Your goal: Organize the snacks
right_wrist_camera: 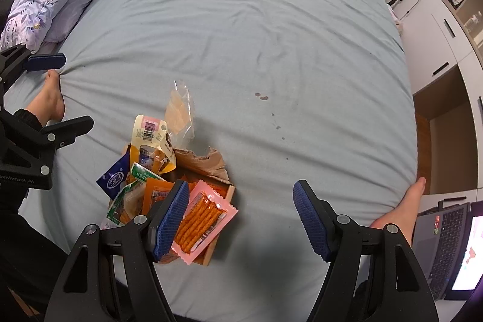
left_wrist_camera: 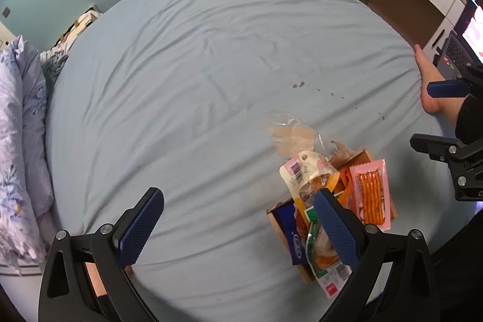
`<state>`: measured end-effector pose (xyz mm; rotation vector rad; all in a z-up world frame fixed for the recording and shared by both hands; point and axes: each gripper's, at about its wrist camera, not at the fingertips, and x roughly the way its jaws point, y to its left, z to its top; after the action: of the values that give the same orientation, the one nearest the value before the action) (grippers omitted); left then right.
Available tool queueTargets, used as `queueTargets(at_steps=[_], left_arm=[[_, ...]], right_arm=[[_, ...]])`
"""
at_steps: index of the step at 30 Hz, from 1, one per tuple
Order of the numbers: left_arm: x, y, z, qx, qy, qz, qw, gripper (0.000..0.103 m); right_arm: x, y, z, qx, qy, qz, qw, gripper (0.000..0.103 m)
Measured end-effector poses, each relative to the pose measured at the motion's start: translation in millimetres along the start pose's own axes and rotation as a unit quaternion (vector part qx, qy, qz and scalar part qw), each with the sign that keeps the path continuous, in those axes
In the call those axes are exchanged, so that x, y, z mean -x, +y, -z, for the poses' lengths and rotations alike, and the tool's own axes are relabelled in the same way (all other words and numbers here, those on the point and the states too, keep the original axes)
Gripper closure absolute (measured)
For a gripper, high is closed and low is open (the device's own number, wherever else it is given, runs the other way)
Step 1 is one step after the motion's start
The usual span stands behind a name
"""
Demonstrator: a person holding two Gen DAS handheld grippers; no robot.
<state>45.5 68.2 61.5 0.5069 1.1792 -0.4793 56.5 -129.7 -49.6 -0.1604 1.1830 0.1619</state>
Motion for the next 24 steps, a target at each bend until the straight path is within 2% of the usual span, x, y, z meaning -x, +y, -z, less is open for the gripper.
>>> queueTargets(at_steps=[15,19,24], left_arm=[[1.7,2.8,-0.6,0.01,-0.007,-0.01,0.9999,0.002],[4.6,-0.5,-0.4,-0.001,-0.016,-0.027,0.9995,0.002],[8.5,-6.1,-0.7,-0.015,-0.026,-0.028,0.9992,0.002]], right_arm=[[1.1,-1.1,0.0,0.0,-0.002,0.0,1.0,0.032],[1.5,-1.3,0.5,0.0,-0.002,0.0,1.0,0.032],[2.0,-1.5,1.1,-0.001,-0.003,0.001,1.0,0.032]])
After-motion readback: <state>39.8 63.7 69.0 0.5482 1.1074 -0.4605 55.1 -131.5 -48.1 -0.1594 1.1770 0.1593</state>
